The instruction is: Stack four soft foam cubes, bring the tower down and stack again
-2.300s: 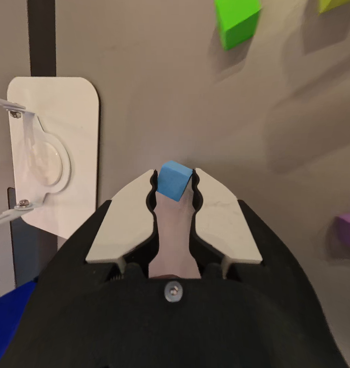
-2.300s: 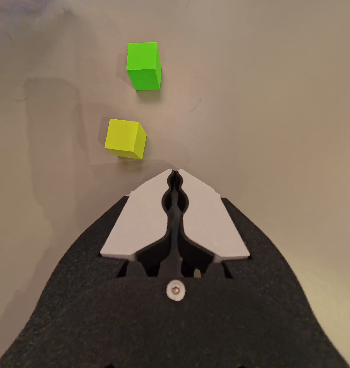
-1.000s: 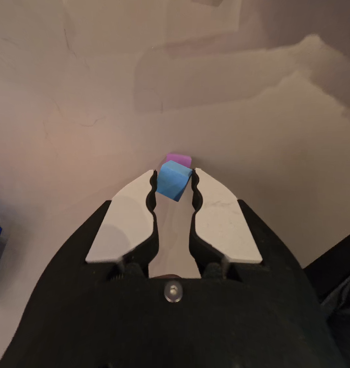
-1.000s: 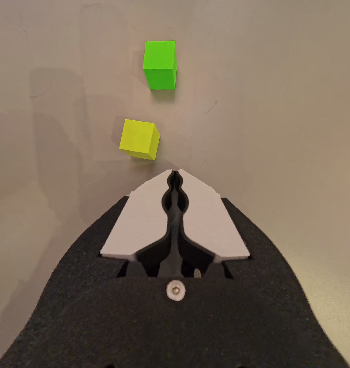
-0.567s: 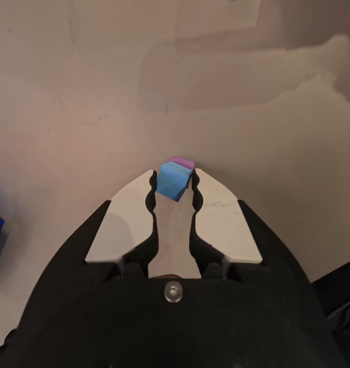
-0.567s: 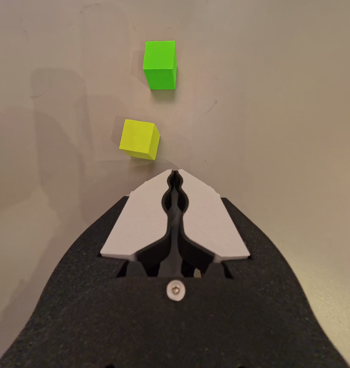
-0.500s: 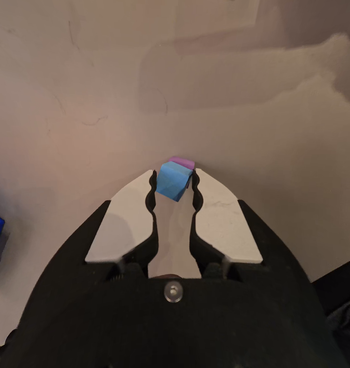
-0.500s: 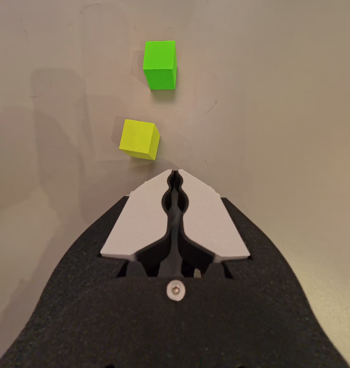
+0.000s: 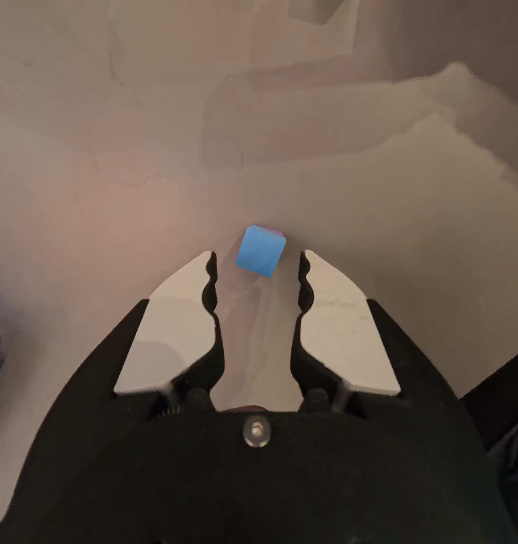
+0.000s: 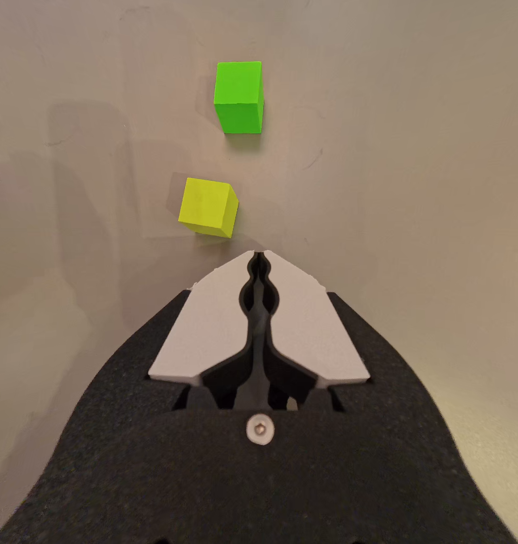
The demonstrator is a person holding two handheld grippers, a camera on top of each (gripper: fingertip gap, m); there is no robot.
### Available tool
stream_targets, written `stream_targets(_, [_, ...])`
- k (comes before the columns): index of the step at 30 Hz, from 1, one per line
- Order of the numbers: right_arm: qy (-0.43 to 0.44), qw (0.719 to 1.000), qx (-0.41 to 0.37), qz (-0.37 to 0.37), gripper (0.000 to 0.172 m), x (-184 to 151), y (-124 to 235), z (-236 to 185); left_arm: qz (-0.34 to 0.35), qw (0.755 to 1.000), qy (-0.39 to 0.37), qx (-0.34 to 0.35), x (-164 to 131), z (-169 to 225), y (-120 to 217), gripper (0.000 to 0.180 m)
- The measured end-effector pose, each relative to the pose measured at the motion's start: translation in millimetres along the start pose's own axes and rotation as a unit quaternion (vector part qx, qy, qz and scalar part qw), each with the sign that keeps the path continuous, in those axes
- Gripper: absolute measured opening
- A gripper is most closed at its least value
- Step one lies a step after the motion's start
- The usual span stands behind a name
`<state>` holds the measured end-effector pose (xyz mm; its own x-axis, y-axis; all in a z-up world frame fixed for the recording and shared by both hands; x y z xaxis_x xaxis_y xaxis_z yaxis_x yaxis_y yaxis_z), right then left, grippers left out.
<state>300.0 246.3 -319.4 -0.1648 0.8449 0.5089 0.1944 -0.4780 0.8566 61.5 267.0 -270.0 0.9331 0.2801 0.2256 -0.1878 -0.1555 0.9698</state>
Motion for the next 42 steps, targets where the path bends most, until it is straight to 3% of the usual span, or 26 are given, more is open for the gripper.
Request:
stream_targets(5, [0.000,1.000,0.001,0.000,0.000,0.1,-0.1,-0.7,0.002,0.997,-0.075,0.007,-3.6,0.3,-3.6,0.050])
stream_targets(9, [0.000,1.000,0.002,0.000,0.000,0.2,-0.1,-0.8,0.000,0.995,-0.098,0.004,-3.5,0.9,-7.5,0.034])
stream_targets(11, [0.000,1.000,0.002,0.001,0.000,0.1,-0.1,-0.7,0.003,0.996,-0.095,0.002,-1.9,-0.1,-7.6,0.027])
stream_targets(42, [-0.001,1.000,0.007,0.003,0.000,0.1,-0.2,-0.8,-0.013,0.999,-0.043,0.016,-1.8,1.1,-7.6,0.027])
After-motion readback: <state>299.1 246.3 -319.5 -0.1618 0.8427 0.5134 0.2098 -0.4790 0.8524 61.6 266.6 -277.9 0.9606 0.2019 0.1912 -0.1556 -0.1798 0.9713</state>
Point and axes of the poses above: each gripper's, where its closed fingertips meet, y back along the fingers, x out of its top, z = x × y across the jaws, the point moved 4 cm from there along y, back along the fingers, and after that the axes turned 7 degrees about -z, right-handed, at the moved point
